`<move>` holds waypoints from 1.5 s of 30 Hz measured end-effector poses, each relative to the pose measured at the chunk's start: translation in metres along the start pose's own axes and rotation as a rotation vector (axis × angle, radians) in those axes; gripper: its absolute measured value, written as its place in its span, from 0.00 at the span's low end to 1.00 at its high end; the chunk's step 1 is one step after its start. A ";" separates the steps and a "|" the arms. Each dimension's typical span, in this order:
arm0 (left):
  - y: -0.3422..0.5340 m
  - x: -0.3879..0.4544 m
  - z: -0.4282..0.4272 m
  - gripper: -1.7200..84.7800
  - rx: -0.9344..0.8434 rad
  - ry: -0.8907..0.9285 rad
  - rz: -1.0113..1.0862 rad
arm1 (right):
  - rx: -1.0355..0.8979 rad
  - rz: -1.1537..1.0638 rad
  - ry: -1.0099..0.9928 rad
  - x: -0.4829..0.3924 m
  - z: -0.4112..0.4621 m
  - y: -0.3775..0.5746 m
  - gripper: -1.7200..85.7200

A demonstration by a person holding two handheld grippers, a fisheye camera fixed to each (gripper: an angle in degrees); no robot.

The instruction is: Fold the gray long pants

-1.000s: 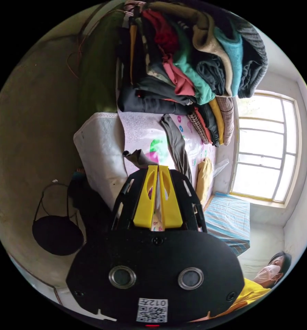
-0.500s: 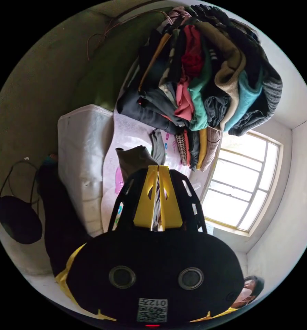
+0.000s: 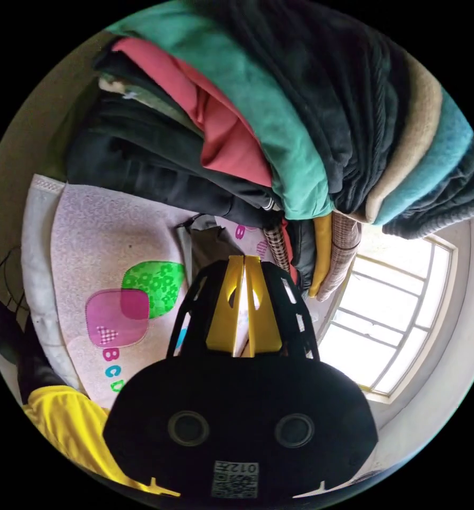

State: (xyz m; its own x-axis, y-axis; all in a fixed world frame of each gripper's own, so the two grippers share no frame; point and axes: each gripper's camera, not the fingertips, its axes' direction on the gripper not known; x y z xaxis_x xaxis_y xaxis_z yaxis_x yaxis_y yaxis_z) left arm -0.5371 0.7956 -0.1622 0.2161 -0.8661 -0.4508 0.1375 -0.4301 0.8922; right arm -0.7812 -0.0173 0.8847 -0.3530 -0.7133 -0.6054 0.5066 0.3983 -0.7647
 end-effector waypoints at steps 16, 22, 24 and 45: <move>0.074 0.125 0.123 0.03 0.116 -0.071 0.180 | -0.036 -0.287 0.082 -0.025 0.193 0.005 0.10; 0.174 0.186 0.161 0.03 -0.149 -0.401 0.852 | -0.029 -0.400 0.228 0.010 0.183 0.061 0.08; 0.218 0.196 0.186 0.03 -0.308 -0.518 1.115 | -0.051 -0.420 0.357 0.024 0.188 0.075 0.08; 0.439 0.227 0.290 0.02 -0.945 -0.965 1.886 | -0.363 -0.180 0.530 0.142 0.315 0.131 0.05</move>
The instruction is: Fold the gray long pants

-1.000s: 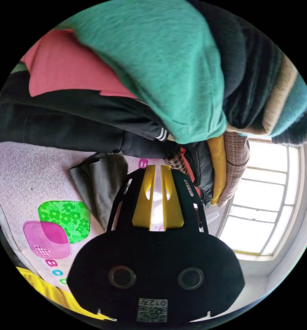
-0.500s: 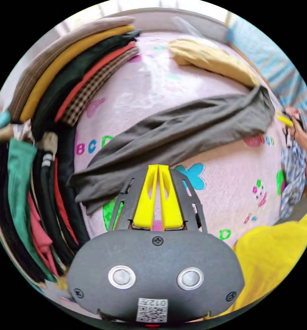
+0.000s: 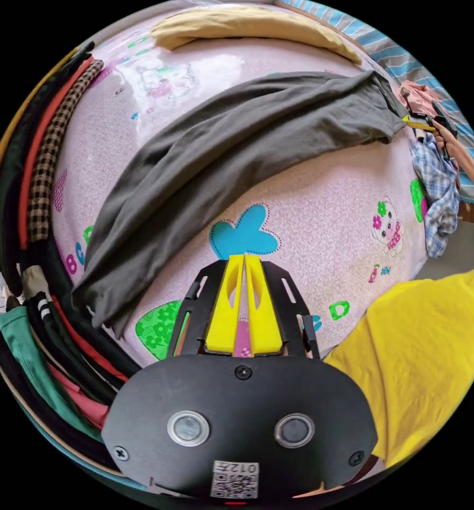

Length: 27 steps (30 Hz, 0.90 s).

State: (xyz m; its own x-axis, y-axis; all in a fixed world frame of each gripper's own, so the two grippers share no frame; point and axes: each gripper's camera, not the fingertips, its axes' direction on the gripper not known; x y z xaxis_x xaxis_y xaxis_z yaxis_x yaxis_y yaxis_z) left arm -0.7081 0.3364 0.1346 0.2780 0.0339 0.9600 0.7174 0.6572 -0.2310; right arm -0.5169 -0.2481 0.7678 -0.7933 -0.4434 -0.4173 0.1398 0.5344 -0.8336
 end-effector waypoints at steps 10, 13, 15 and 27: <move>0.068 -0.024 -0.033 0.02 0.063 0.080 -0.240 | 0.248 0.019 0.254 -0.005 0.024 0.093 0.05; 0.083 -0.048 -0.054 0.02 0.144 0.026 -0.358 | 0.428 -0.390 0.278 -0.102 0.060 0.137 0.05; 0.086 -0.063 -0.065 0.03 0.152 -0.042 -0.411 | 0.357 -0.620 0.258 -0.166 0.110 0.158 0.05; 0.144 -0.196 -0.075 0.04 0.377 0.455 -0.984 | 0.085 -1.449 0.421 -0.415 0.430 0.269 0.10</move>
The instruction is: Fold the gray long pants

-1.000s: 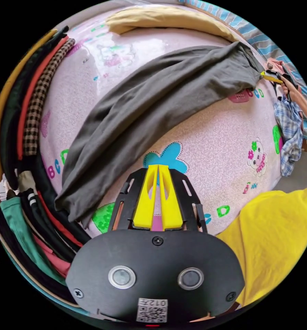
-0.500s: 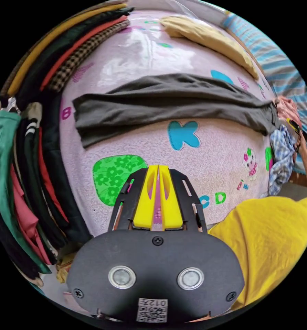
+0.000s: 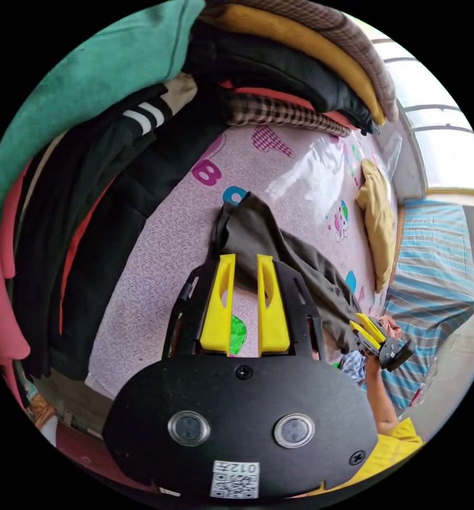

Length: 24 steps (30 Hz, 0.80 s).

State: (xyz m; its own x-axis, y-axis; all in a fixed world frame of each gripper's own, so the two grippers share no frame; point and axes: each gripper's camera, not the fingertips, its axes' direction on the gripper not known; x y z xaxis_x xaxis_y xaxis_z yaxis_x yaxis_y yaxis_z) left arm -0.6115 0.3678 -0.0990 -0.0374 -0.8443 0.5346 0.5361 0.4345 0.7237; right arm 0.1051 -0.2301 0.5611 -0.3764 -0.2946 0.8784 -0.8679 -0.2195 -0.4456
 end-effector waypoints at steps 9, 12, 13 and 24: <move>-0.008 -0.007 -0.020 0.03 -0.004 -0.057 0.019 | -0.039 -0.203 -0.072 -0.069 0.093 -0.067 0.10; -0.008 -0.010 -0.029 0.03 0.001 -0.045 0.027 | -0.068 -0.277 -0.034 -0.091 0.124 -0.080 0.09; -0.008 -0.011 -0.033 0.02 0.001 -0.043 0.030 | -0.080 -0.294 -0.037 -0.097 0.136 -0.084 0.07; 0.005 0.003 -0.092 0.03 0.014 -0.076 0.149 | -0.061 -0.073 -0.153 -0.066 0.204 -0.130 0.03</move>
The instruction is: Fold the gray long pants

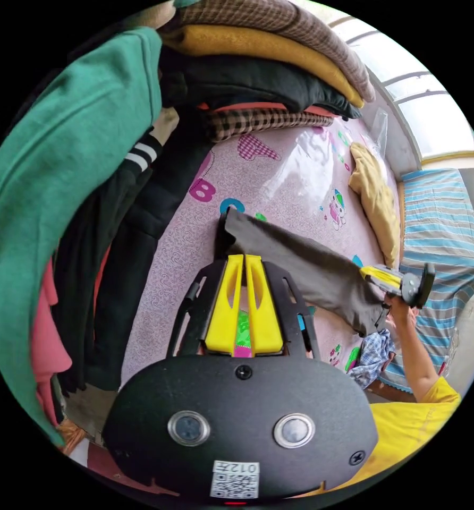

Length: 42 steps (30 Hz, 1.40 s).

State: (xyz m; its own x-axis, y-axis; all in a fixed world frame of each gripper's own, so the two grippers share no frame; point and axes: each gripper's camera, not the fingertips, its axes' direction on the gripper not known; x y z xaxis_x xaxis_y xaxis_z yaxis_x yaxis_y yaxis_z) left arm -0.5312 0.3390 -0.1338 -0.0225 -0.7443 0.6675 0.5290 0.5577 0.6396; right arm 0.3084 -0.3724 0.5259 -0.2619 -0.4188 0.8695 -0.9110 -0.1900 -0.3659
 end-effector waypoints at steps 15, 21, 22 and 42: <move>0.008 0.006 -0.028 0.03 0.075 -0.172 -0.039 | -0.012 0.270 -0.106 0.029 0.099 -0.003 0.04; -0.003 0.076 -0.041 0.02 0.086 -0.311 0.258 | 0.151 0.133 -0.157 -0.038 0.093 0.009 0.04; -0.015 0.084 -0.034 0.03 0.049 -0.300 0.298 | 0.138 0.088 -0.183 -0.056 0.101 0.005 0.04; -0.160 0.159 0.048 0.03 -0.377 -0.435 0.622 | 0.149 -0.287 -0.099 -0.182 0.153 -0.073 0.03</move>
State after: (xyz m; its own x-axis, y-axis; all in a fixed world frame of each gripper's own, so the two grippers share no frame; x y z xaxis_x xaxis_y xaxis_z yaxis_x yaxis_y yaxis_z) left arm -0.6603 0.1494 -0.1113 0.0833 -0.0916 0.9923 0.7989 0.6013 -0.0115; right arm 0.4715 -0.4183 0.3434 0.0371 -0.4124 0.9103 -0.8845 -0.4374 -0.1621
